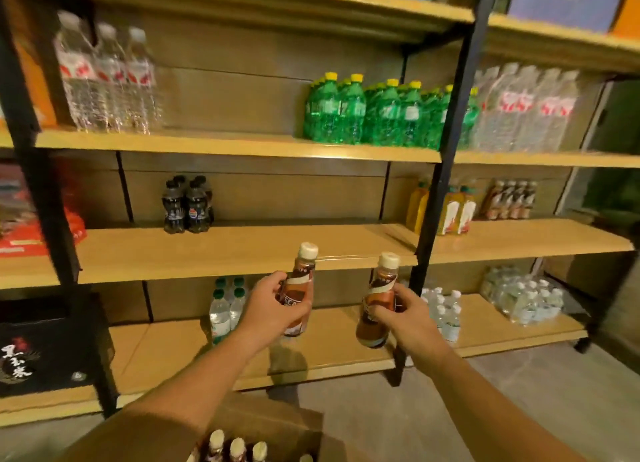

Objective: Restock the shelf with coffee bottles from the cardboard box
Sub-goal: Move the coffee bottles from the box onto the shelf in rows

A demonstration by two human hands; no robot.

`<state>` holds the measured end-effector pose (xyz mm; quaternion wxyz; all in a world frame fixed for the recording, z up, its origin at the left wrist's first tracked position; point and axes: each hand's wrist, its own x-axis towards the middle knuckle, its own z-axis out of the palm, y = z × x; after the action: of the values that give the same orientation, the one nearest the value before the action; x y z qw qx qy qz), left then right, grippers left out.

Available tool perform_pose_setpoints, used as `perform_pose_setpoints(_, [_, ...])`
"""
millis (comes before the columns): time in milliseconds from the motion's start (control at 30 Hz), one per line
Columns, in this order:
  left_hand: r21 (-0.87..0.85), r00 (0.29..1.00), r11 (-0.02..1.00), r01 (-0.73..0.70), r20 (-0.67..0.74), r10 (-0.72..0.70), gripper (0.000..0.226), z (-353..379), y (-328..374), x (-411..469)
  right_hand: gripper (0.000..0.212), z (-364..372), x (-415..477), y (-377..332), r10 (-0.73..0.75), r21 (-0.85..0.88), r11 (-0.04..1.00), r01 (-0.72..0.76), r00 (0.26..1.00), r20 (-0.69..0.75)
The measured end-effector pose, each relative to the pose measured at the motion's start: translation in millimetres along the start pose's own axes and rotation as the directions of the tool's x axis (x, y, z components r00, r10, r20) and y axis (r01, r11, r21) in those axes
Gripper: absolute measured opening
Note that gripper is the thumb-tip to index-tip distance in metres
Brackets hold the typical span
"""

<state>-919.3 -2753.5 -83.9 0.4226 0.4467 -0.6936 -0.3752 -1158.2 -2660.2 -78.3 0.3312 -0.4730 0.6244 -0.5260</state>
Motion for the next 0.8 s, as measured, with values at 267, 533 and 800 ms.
perform_pose_setpoints(267, [-0.019, 0.990, 0.991, -0.131, -0.059, 0.130, 0.038, 143.1, 120.8, 26.4, 0.045, -179.7, 5.9, -26.6, -0.053, -0.073, 0.996, 0.047, 0.995, -0.088])
perform_pose_setpoints(533, [-0.042, 0.979, 0.978, -0.204, -0.040, 0.202, 0.032, 296.8, 206.5, 50.9, 0.034, -347.2, 9.4, -15.3, -0.072, -0.100, 0.993, 0.055, 0.981, -0.180])
perform_pose_setpoints(800, [-0.058, 0.965, 0.964, -0.261, 0.002, 0.262, 0.033, 425.7, 246.1, 115.5, 0.044, -480.4, 54.7, 13.8, -0.052, -0.124, 0.992, 0.019, 0.961, -0.273])
